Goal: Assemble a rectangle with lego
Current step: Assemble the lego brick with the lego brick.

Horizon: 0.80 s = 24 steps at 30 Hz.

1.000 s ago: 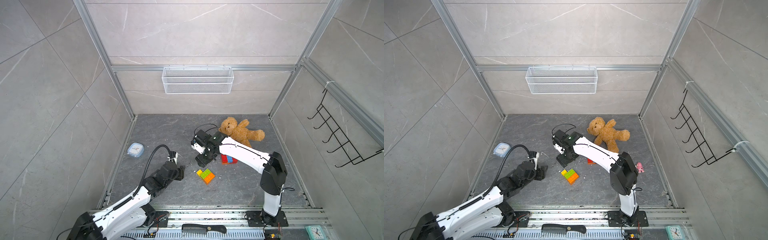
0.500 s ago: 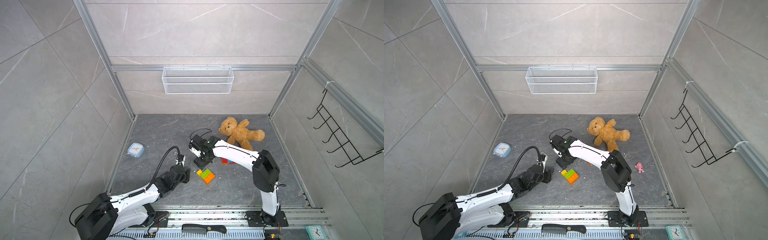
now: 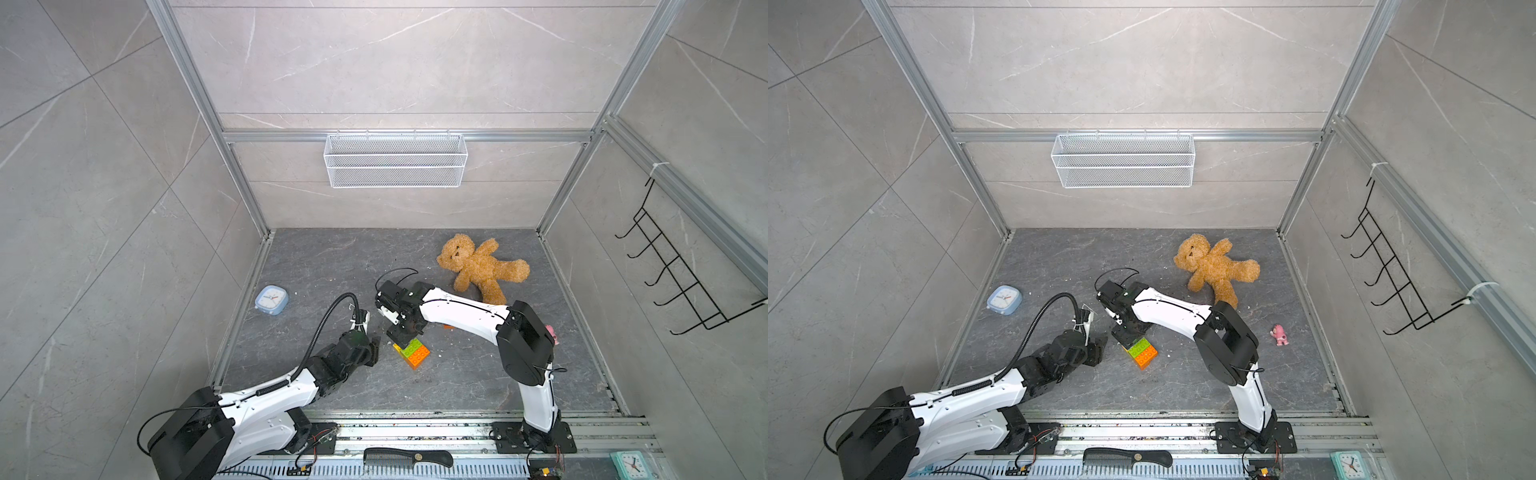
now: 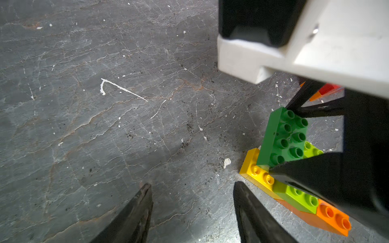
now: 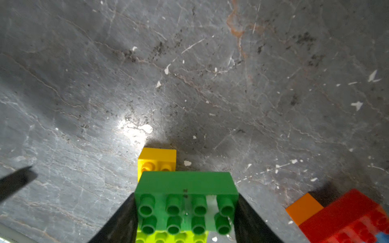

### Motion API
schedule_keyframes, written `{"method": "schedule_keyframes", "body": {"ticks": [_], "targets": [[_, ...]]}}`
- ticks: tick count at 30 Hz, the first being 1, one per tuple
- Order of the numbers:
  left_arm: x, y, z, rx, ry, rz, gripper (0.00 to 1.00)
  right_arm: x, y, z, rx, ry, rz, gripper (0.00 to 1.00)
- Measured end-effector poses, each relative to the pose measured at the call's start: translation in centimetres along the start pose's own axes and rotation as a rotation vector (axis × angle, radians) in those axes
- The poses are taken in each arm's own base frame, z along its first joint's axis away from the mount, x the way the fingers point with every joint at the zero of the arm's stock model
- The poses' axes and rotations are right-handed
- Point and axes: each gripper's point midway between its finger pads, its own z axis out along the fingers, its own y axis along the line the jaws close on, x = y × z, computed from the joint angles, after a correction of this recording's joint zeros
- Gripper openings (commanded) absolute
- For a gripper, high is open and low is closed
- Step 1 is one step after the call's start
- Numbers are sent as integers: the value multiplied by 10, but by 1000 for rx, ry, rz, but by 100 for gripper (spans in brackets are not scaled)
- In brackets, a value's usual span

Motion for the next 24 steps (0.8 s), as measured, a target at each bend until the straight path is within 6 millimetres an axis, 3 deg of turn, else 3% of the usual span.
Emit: {"method": "schedule_keyframes", "body": {"ticks": [24], "targets": [[-1,-2,0,15,-13,-5,64,3,3,8,0,16,53,14]]}}
